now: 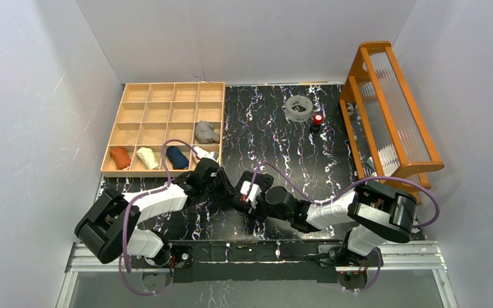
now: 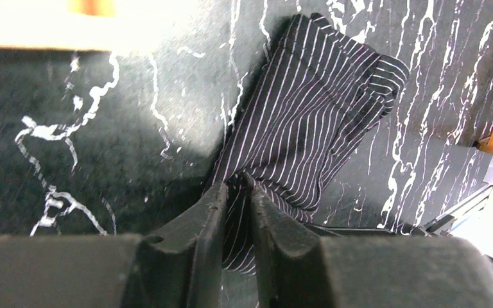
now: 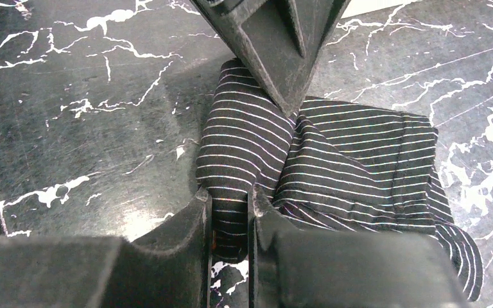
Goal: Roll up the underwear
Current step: Roll the underwear to the center of the board.
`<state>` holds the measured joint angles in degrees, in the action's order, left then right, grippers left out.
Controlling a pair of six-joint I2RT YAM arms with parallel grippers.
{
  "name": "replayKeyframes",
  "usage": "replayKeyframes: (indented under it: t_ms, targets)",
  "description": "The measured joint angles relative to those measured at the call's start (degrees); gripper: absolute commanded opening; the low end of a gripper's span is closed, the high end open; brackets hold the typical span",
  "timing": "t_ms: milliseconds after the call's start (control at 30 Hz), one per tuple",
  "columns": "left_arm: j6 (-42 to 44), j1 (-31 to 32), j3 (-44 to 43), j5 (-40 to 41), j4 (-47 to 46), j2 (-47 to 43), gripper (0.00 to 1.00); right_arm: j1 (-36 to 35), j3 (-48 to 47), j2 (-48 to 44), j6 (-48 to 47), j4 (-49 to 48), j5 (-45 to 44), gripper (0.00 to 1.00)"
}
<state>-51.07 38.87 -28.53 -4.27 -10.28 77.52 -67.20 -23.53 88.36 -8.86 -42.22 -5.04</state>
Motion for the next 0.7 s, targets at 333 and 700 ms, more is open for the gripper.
replayKeyframes:
  t_ms: [333,700]
  targets:
    - [-0.5,0.09,0.39,5.42,9.49,-9.66,0.69,6.84,0.85,0.68,4.02,-2.82,15.15,0.1]
    - [6.4,0.09,4.46,-2.67,-0.52,-14.21,0.69,21.29,5.77,4.5,22.25,-14.05,36.3,0.1]
